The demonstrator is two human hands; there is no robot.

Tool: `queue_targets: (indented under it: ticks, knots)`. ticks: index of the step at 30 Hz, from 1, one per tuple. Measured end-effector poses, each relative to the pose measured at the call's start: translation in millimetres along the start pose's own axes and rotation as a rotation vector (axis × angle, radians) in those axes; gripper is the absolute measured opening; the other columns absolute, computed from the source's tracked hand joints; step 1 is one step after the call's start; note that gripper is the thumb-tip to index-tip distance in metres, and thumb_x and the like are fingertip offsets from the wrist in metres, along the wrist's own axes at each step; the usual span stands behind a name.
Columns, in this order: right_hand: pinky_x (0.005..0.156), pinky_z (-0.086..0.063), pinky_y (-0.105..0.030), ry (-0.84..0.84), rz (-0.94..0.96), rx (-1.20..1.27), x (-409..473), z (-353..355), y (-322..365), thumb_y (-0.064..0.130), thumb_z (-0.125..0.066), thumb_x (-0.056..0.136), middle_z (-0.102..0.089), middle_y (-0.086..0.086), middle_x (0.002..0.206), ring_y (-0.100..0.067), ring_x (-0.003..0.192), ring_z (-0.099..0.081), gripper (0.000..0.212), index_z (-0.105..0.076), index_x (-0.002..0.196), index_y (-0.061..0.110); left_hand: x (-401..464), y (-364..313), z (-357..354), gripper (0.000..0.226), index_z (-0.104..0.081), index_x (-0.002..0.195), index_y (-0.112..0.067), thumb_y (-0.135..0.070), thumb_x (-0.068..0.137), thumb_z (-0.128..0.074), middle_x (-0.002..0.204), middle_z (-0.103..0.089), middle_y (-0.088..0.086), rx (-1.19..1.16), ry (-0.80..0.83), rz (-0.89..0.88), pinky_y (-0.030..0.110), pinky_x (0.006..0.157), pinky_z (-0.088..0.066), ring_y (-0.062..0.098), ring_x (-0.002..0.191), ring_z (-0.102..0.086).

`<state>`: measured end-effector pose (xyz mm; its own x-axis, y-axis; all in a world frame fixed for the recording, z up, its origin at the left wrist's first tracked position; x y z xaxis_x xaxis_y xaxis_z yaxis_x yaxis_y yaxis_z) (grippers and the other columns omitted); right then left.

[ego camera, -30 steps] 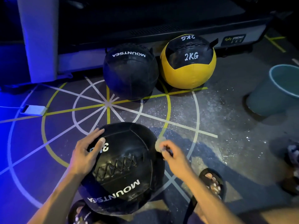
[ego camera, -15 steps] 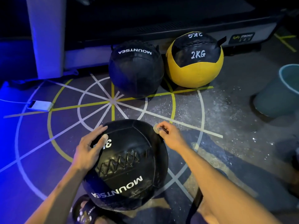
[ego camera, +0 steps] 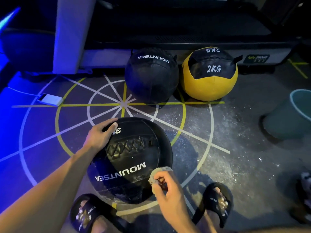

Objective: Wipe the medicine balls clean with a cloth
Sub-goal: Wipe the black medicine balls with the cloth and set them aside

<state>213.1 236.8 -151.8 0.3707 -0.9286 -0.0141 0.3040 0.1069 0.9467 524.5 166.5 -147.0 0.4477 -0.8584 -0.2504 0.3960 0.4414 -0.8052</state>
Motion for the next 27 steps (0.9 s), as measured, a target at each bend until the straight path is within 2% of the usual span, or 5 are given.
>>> queue_targets:
  ticks: [5,8,17,22,27]
  knots:
    - [0.066,-0.049,-0.012,-0.095,-0.226,0.078,40,25,6,0.005,-0.058,0.099,-0.067,0.014,0.093,0.002,0.077,-0.062,0.016,-0.062,0.101,0.02,-8,-2,2,0.039,-0.059,0.141,-0.04,-0.048,0.105,-0.05,0.139,-0.062,0.004,0.038,-0.025,0.062,0.033,0.094,-0.038,0.026,0.127,-0.055]
    - [0.061,-0.048,-0.013,-0.197,-0.314,0.018,87,32,6,0.015,-0.057,0.103,-0.066,0.008,0.09,-0.011,0.079,-0.064,0.011,-0.061,0.101,0.026,-20,7,10,0.044,-0.056,0.145,-0.034,-0.05,0.106,-0.046,0.141,-0.062,0.008,0.083,-0.067,0.068,0.038,0.101,-0.042,0.032,0.131,-0.054]
    - [0.084,-0.047,-0.023,0.172,0.259,-0.423,1,-50,45,0.022,-0.056,0.1,-0.051,0.017,0.111,-0.005,0.1,-0.056,0.009,-0.057,0.101,0.031,-26,32,29,0.046,-0.055,0.146,-0.035,-0.053,0.107,-0.041,0.142,-0.061,0.01,-0.003,-0.129,0.178,0.038,0.103,-0.043,0.033,0.13,-0.055]
    - [0.075,-0.054,-0.029,-0.226,-0.035,-0.273,59,11,22,0.017,-0.058,0.1,-0.059,0.015,0.102,-0.01,0.089,-0.062,0.025,-0.054,0.099,0.042,-27,27,24,0.049,-0.052,0.148,-0.039,-0.057,0.106,-0.037,0.144,-0.06,0.009,0.081,-0.1,0.176,0.038,0.103,-0.045,0.035,0.131,-0.054]
    - [0.082,-0.053,-0.038,-0.188,-0.037,-0.235,69,2,17,0.018,-0.056,0.101,-0.061,0.016,0.105,-0.009,0.094,-0.06,0.018,-0.058,0.106,0.035,-21,11,24,0.063,-0.041,0.155,-0.041,-0.068,0.098,-0.048,0.162,-0.039,0.003,0.057,0.171,0.247,0.042,0.12,-0.026,0.032,0.149,-0.034]
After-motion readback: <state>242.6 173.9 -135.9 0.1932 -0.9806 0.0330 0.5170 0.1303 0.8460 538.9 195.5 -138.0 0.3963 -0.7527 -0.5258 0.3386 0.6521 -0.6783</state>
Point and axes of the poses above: each hand's wrist, its own x-axis towards the middle knuckle, its own z-axis out of the back of the hand, y = z × x, the point moved 7 cm from there along x, towards the middle knuckle
